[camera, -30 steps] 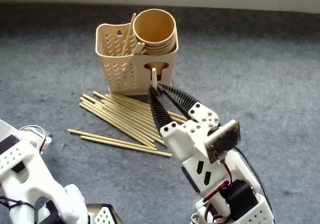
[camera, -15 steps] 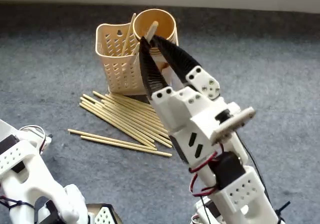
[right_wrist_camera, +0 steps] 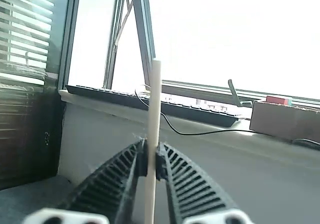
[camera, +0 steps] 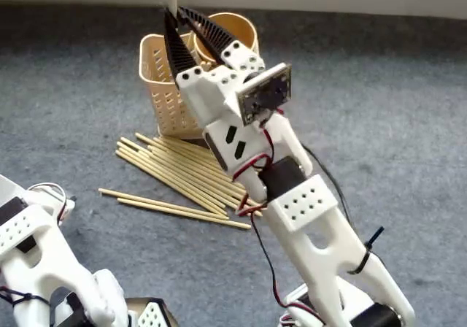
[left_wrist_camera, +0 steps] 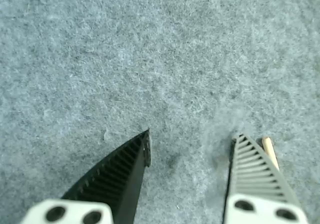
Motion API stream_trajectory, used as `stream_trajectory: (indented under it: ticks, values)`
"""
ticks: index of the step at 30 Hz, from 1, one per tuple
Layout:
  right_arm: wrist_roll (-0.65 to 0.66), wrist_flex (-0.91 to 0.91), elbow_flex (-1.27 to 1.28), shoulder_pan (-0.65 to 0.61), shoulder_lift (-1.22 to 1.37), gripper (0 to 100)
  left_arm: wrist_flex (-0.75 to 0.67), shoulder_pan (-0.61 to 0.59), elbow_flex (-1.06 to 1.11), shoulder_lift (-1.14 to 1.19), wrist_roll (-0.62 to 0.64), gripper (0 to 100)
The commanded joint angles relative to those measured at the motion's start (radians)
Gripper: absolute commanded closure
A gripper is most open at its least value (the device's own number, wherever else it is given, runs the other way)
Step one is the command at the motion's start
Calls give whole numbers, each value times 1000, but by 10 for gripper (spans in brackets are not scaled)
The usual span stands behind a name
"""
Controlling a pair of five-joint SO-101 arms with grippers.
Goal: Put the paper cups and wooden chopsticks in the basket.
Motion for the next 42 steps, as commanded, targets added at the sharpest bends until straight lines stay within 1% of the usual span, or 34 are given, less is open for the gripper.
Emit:
stream_trajectory:
  ticks: [1, 7, 10, 12, 15, 18, 20, 28, 32, 35, 38, 42]
  values:
    - [0, -28, -67, 47, 53, 993, -15, -7, -4, -2, 3, 751]
    - [-6, -19, -73, 68, 108, 989, -15, -7, -4, -2, 3, 751]
    - [-6, 10, -71, 65, 105, 919, -15, -7, -4, -2, 3, 751]
    - [-8, 105, -76, 64, 105, 876, -15, -7, -4, -2, 3, 751]
    - [-8, 214, -81, 64, 93, 875, -15, -7, -4, -2, 3, 751]
    - [-8, 269, -73, 64, 19, 875, -15, -7, -4, -2, 3, 751]
    - [-8, 340, -73, 47, -33, 875, -15, -7, -4, -2, 3, 751]
    - [-2, 671, -73, 8, -191, 875, -15, -7, -4, -2, 3, 751]
    - [0, 862, -74, -36, -226, 875, -15, -10, -4, -2, 3, 751]
    - [0, 1013, -77, -82, -226, 875, -17, -48, -8, -2, 3, 751]
    - [0, 1059, -71, -120, -226, 875, -41, -85, -7, -2, 3, 751]
    - [0, 1086, -2, -143, -225, 875, -63, -99, -4, -2, 3, 751]
